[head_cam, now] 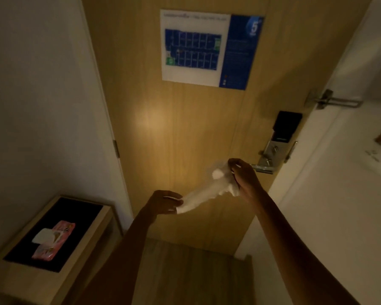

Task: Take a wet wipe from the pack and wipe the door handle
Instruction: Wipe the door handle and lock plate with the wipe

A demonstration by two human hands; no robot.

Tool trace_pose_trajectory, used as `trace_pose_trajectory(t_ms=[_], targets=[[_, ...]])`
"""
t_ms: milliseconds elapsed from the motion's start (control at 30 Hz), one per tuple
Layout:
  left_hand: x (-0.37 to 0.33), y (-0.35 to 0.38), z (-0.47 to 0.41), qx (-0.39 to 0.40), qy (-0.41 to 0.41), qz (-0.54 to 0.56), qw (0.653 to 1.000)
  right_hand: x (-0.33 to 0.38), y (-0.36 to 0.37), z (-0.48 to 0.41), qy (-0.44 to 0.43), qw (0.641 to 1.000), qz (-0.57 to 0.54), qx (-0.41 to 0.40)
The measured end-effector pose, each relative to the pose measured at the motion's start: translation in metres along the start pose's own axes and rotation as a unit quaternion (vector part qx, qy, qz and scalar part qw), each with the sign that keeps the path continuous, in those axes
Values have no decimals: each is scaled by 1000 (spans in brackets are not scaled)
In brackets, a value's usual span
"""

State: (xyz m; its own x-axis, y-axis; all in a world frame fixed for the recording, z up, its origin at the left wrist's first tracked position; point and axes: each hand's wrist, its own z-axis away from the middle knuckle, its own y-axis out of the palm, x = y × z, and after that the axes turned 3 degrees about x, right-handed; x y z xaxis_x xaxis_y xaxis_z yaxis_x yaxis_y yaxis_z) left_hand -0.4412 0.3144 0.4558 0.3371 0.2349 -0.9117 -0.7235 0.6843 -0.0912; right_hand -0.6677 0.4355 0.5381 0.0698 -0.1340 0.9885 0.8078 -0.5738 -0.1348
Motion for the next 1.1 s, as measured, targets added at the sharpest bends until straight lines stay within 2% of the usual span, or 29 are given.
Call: trace_pose_trajectory(t_ms=[133, 267, 400, 533, 600, 700, 800, 867, 967, 1100], targets=[[-22, 26, -8, 56, 21, -36, 998, 34, -20, 4, -8, 996, 89, -8], [-60, 67, -17, 45, 148, -95, 983, 56, -36, 8, -30, 988, 148, 38], [-90, 108, -23, 54, 281, -154, 946, 65, -49, 7, -42, 984, 165, 60], [-101, 128, -32, 26, 266, -203, 942, 67, -68, 3, -45, 989, 141, 18], [-101, 129, -39, 63, 244, -226, 941, 66, -78, -1, -36, 989, 142, -22], [-106, 129, -41, 122, 237, -200, 943, 60, -97, -10, 2, 995, 85, -44], [-116, 129, -39, 170, 239, -112, 949, 36, -120, -8, 54, 997, -57, -9], [-121, 131, -39, 212, 244, -74, 944, 9, -129, -1, 79, 986, -147, 22], [-127, 135, -41, 262, 244, -38, 933, -36, -126, 13, 136, 952, -272, 20], [-128, 140, -45, 301, 215, -5, 929, -75, -105, 23, 173, 949, -256, 71]])
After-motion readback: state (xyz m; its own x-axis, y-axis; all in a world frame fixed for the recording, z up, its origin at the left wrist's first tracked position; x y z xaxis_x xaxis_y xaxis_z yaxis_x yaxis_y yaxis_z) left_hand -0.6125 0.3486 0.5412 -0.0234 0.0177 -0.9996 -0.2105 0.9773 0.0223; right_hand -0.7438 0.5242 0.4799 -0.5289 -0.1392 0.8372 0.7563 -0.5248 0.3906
